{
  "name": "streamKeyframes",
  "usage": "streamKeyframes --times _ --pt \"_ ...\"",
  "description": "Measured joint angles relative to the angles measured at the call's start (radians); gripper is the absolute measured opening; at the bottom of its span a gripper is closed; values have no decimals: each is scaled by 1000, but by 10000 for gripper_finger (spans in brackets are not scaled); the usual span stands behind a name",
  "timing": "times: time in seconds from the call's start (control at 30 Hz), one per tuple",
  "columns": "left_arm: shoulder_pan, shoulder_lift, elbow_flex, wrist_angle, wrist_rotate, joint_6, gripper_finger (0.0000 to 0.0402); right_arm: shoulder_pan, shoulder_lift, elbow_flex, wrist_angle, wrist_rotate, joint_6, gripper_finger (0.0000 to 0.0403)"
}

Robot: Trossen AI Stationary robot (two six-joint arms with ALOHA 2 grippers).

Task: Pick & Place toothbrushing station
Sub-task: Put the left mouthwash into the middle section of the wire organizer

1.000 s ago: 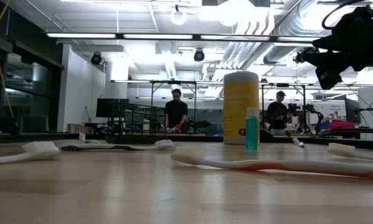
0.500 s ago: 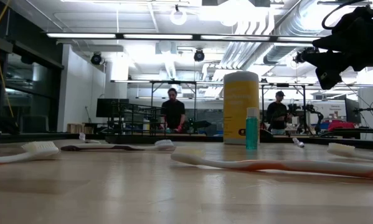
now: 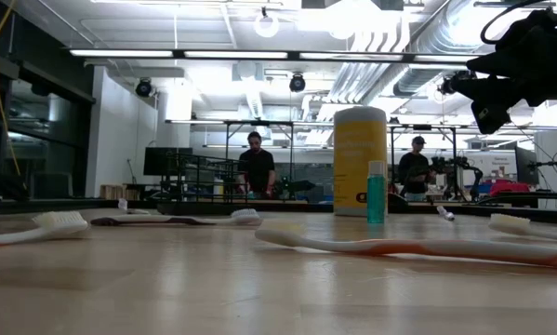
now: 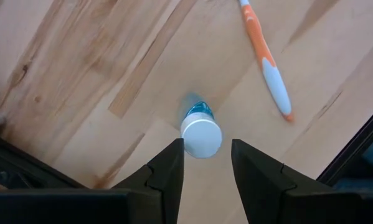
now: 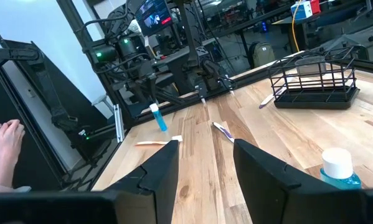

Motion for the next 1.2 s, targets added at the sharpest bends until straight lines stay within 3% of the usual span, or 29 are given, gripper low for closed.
streamKeyframes --times 0.43,0.77,1.2 --pt "0 0 0 -13 0 42 130 0 0 0 0 0 0 145" --pt "0 0 0 -14 -9 59 194 0 0 0 0 0 0 145" --pt "8 49 0 -41 32 111 199 0 0 0 0 0 0 145"
